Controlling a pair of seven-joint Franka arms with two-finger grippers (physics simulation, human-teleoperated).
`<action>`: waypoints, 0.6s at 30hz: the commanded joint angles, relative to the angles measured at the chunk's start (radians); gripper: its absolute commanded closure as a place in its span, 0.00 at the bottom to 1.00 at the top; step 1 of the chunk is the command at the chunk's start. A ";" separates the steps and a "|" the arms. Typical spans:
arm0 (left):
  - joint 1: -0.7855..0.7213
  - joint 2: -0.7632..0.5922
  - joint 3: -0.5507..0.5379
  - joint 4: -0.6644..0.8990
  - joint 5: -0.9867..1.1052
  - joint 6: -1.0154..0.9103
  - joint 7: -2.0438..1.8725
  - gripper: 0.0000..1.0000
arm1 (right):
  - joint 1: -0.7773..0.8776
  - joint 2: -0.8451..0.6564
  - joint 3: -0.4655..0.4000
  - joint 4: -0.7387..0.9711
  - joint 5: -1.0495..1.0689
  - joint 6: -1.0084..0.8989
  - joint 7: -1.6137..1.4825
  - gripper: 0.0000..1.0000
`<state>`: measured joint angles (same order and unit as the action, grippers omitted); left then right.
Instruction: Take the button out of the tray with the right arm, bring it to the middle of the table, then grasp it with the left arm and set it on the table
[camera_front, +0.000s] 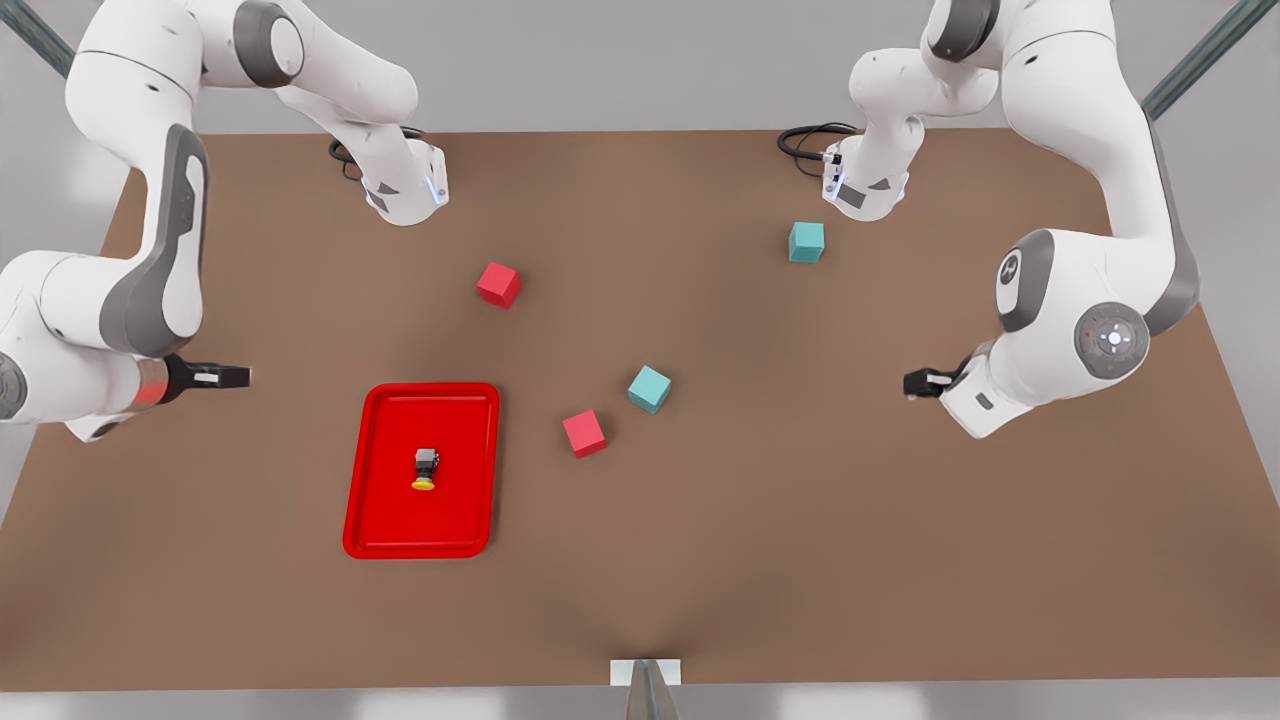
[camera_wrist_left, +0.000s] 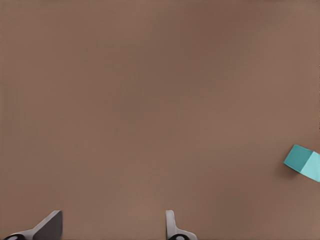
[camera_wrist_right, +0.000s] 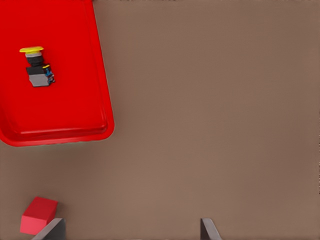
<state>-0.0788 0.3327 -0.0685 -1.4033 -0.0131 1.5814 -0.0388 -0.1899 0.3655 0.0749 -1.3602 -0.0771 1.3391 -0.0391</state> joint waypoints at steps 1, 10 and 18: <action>-0.004 -0.003 0.001 0.001 -0.001 0.068 -0.030 0.00 | 0.013 -0.013 0.009 0.007 0.000 0.006 -0.013 0.00; -0.046 -0.007 -0.014 0.058 0.015 0.009 -0.131 0.00 | 0.030 -0.070 0.077 -0.022 0.013 0.186 -0.013 0.00; -0.046 0.000 -0.017 0.050 0.016 0.008 -0.139 0.00 | 0.266 0.181 0.082 0.073 0.014 0.437 0.076 0.00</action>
<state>-0.1246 0.3324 -0.0859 -1.3539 0.0015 1.5932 -0.1141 0.0571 0.5438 0.1556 -1.2800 -0.0642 1.6130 -0.0172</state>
